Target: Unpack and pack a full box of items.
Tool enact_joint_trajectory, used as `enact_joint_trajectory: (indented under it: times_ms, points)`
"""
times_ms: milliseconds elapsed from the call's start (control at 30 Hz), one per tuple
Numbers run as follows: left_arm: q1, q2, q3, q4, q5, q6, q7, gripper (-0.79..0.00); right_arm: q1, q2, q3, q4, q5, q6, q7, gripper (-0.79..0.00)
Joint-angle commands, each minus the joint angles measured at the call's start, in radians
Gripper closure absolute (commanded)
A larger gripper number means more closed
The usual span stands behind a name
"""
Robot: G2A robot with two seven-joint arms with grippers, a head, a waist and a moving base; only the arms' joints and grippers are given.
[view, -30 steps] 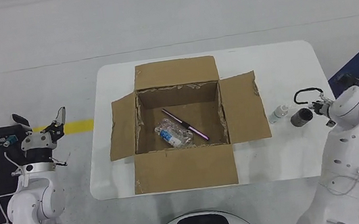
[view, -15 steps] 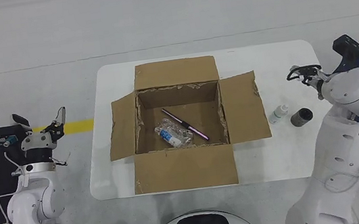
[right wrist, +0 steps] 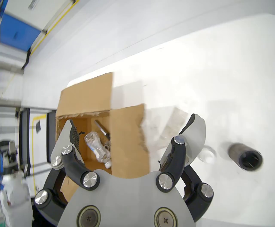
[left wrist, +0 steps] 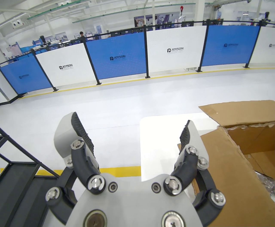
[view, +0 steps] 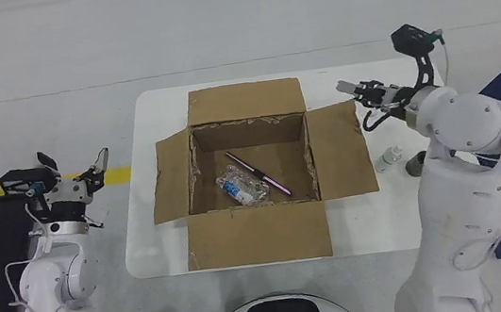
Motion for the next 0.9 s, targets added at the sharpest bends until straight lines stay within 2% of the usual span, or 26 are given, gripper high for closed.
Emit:
enact_joint_trajectory:
  times_ms: [0, 200, 467, 533, 667, 867]
  points:
    - [-0.006, -0.001, 0.033, 0.020, 0.018, -0.018, 0.000, -0.785, 0.048, 0.000, -0.078, 0.078, 0.040, -0.054, 0.016, -0.785]
    - [-0.019, -0.005, 0.113, 0.084, 0.042, -0.040, 0.035, -0.785, 0.122, 0.000, -0.211, 0.249, 0.139, -0.110, 0.031, -0.785]
    - [-0.052, -0.008, 0.201, 0.148, 0.089, -0.073, 0.035, -0.785, 0.122, 0.000, -0.211, 0.249, 0.139, -0.110, 0.031, -0.785]
    - [-0.073, -0.012, 0.228, 0.167, -0.008, -0.120, -0.024, -0.785, 0.122, 0.000, -0.211, 0.249, 0.139, -0.110, 0.031, -0.785]
    - [-0.117, -0.010, 0.275, 0.184, 0.050, -0.146, -0.074, -0.785, 0.122, 0.000, -0.211, 0.249, 0.139, -0.110, 0.031, -0.785]
    - [-0.163, -0.015, 0.337, 0.208, 0.063, -0.127, -0.101, -0.785, 0.085, 0.008, -0.272, 0.284, 0.195, -0.194, 0.041, -0.785]
